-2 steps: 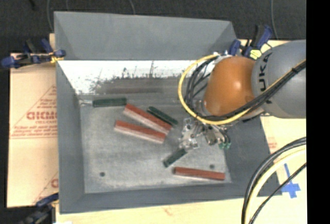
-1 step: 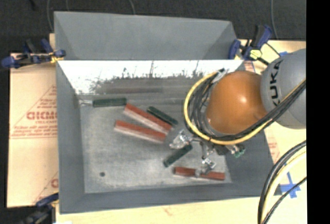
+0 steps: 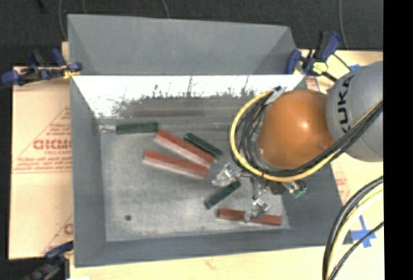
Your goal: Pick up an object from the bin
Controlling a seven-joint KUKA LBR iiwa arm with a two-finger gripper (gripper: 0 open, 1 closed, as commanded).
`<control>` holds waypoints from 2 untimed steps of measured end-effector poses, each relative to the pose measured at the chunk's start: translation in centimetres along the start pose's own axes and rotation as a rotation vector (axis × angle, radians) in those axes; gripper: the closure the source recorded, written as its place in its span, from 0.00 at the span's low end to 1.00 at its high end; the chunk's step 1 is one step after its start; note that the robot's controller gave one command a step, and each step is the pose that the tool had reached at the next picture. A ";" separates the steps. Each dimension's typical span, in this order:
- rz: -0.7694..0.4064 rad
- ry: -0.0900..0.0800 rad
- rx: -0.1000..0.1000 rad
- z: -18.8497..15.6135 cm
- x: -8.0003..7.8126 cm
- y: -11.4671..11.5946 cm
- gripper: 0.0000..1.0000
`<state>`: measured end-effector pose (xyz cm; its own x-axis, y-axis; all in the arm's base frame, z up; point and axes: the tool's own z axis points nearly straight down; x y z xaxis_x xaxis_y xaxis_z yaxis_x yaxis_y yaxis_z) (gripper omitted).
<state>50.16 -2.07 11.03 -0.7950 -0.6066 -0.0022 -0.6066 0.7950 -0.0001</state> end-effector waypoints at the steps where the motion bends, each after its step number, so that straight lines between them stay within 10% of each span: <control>1: -0.346 0.005 0.005 3.2 -0.2 -0.6 1.00; 2: -0.345 0.005 0.005 3.2 -0.3 -0.6 1.00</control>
Offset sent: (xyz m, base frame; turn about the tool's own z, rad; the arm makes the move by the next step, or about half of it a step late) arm 0.0000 0.0000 0.0000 0.0000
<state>50.71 -2.38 7.85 -0.5431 -0.8396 0.0035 -0.8397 0.5431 -0.0044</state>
